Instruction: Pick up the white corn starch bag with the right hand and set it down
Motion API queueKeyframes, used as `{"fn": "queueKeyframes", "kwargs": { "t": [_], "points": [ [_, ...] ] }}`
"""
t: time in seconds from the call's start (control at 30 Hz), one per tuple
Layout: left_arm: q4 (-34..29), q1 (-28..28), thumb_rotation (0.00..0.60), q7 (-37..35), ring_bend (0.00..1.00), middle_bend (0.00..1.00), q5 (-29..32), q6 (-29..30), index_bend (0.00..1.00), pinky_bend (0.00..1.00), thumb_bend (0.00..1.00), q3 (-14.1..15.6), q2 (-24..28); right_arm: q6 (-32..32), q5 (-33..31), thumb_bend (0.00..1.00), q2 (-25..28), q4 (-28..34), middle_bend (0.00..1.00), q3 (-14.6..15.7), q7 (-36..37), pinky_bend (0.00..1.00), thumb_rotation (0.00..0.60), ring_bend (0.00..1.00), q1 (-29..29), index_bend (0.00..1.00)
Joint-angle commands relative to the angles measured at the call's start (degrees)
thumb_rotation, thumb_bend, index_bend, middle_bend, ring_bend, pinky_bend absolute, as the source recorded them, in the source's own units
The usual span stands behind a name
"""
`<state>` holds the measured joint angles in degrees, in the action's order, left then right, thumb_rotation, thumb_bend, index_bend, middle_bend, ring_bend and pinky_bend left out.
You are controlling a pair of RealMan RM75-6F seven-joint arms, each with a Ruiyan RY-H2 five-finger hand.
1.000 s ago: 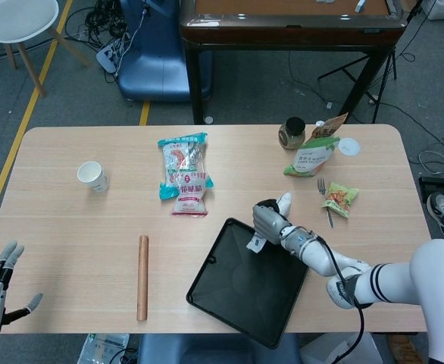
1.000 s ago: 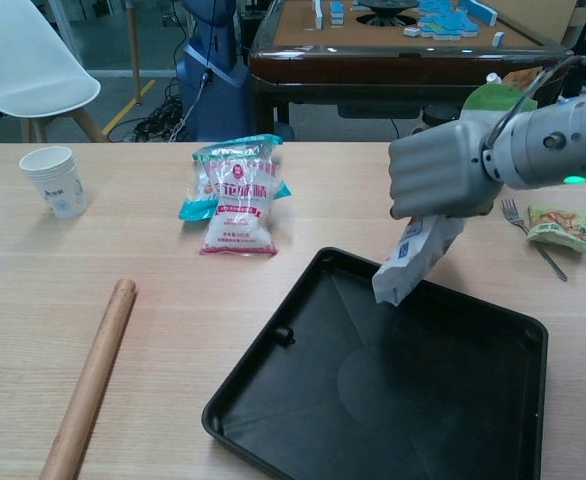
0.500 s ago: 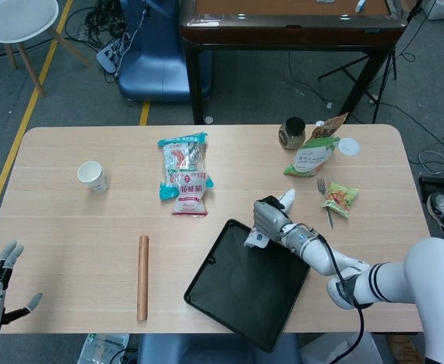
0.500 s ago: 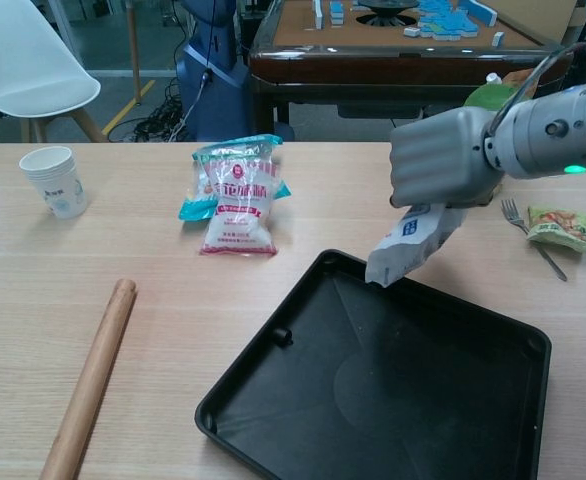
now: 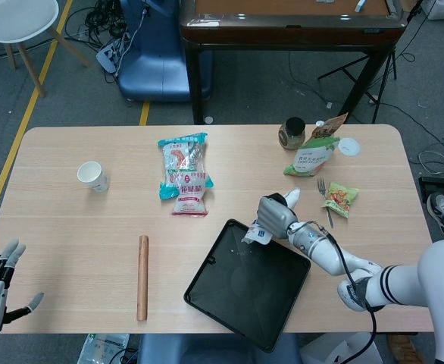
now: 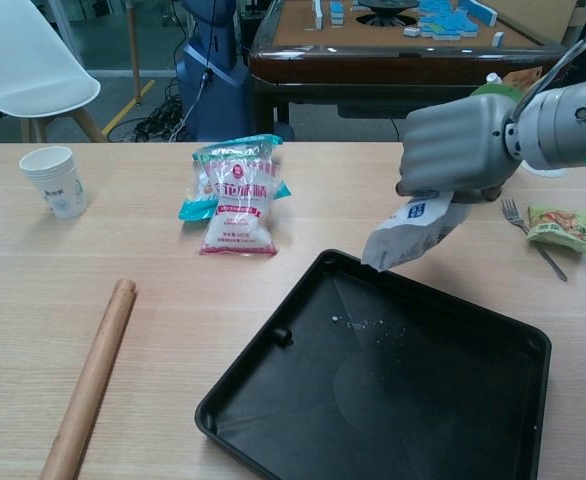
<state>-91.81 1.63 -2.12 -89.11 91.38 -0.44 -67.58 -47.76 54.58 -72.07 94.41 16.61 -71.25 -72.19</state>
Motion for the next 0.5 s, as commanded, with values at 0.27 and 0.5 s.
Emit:
{"fn": "queueKeyframes", "kwargs": {
  "t": [0.27, 0.5],
  "points": [
    [-0.5, -0.3, 0.6, 0.7, 0.11, 0.05, 0.1, -0.6, 0.07, 0.01, 0.19, 0.0, 0.1, -9.5, 15.4, 1.0, -6.7, -13.6, 0.95, -4.9, 30.2, 0.96, 0.6, 0.9, 14.2, 0.98],
    [-1.6, -0.6, 0.6, 1.7, 0.11, 0.05, -0.1, -0.8, 0.07, 0.01, 0.19, 0.0, 0.5, -14.2, 19.0, 1.0, -13.1, -24.1, 0.95, -9.7, 54.2, 0.96, 0.6, 0.9, 22.1, 0.98]
  ]
}}
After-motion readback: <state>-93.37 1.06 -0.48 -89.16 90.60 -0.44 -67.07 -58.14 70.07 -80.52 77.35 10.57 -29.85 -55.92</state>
